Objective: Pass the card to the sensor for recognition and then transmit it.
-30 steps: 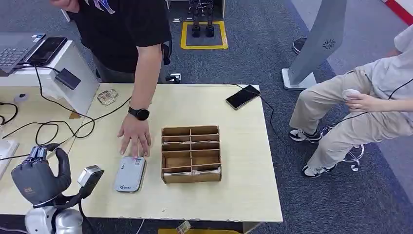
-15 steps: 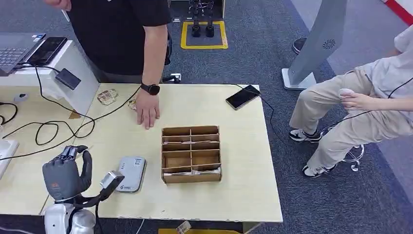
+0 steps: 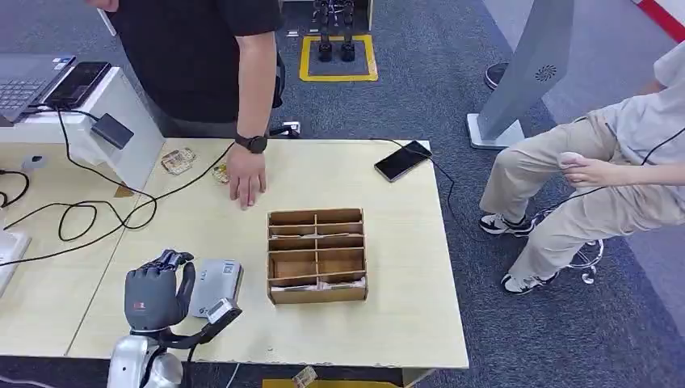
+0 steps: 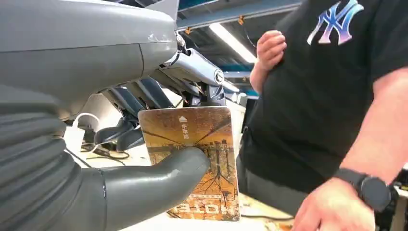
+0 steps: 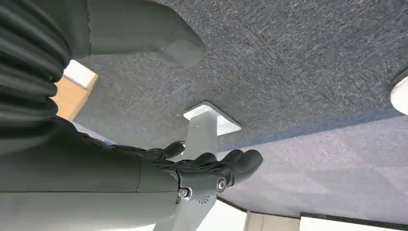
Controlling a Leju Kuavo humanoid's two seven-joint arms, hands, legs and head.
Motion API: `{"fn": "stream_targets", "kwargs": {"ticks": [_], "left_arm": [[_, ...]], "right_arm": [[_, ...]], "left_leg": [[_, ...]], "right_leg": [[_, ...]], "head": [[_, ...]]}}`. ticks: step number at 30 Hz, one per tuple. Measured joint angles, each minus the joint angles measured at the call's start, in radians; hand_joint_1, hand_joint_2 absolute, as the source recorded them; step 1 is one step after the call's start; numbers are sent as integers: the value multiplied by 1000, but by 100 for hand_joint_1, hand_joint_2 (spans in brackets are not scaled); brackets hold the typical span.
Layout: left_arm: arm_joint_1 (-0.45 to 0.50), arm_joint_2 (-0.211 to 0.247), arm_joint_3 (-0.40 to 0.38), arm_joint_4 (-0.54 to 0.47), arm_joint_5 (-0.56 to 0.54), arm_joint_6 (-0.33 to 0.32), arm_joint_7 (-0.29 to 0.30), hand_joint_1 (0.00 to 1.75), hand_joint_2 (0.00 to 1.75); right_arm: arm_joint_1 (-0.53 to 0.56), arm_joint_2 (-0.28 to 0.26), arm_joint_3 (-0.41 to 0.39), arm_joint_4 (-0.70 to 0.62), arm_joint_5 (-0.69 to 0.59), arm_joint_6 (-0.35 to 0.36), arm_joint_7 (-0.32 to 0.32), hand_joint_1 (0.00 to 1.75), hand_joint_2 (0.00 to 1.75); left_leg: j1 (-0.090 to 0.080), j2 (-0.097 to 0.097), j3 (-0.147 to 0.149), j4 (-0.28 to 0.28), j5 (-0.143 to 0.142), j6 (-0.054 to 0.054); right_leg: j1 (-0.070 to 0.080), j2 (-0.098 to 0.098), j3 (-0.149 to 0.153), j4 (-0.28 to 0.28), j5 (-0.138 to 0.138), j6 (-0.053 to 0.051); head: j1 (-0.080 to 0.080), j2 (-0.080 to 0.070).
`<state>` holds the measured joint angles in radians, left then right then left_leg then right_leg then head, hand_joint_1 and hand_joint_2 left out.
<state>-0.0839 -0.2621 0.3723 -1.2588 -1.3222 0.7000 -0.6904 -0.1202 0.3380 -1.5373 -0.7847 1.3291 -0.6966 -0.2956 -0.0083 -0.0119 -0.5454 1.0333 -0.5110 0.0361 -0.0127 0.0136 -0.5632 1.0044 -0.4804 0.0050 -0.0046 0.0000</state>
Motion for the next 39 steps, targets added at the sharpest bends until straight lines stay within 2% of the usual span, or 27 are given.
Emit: {"fn": "stream_targets", "kwargs": {"ticks": [7,19,28,32,39], "left_arm": [[1,0,-3,63,-53,0,-8,175,175],[1,0,-3,140,-116,0,66,175,175],[-6,6,-50,202,-117,4,159,175,175],[-11,8,-74,243,-63,5,164,175,175],[-14,8,-95,272,-71,5,173,175,175]], "right_arm": [[0,0,0,2,-4,0,-6,0,175],[0,0,0,5,-14,0,-2,0,175],[0,0,0,5,-24,0,-4,0,175],[0,0,0,5,-32,0,-4,0,175],[0,0,0,5,-34,0,-4,0,175]], "left_leg": [[0,0,0,0,0,0],[0,0,0,0,0,0],[0,0,0,0,0,0],[0,0,1,0,0,0],[0,0,1,0,0,0]], "right_leg": [[0,0,0,0,0,0],[0,0,0,0,0,0],[0,0,0,0,0,0],[0,0,1,0,0,0],[0,0,1,0,0,0]], "head": [[0,0],[0,0],[0,0],[0,0],[0,0]]}}
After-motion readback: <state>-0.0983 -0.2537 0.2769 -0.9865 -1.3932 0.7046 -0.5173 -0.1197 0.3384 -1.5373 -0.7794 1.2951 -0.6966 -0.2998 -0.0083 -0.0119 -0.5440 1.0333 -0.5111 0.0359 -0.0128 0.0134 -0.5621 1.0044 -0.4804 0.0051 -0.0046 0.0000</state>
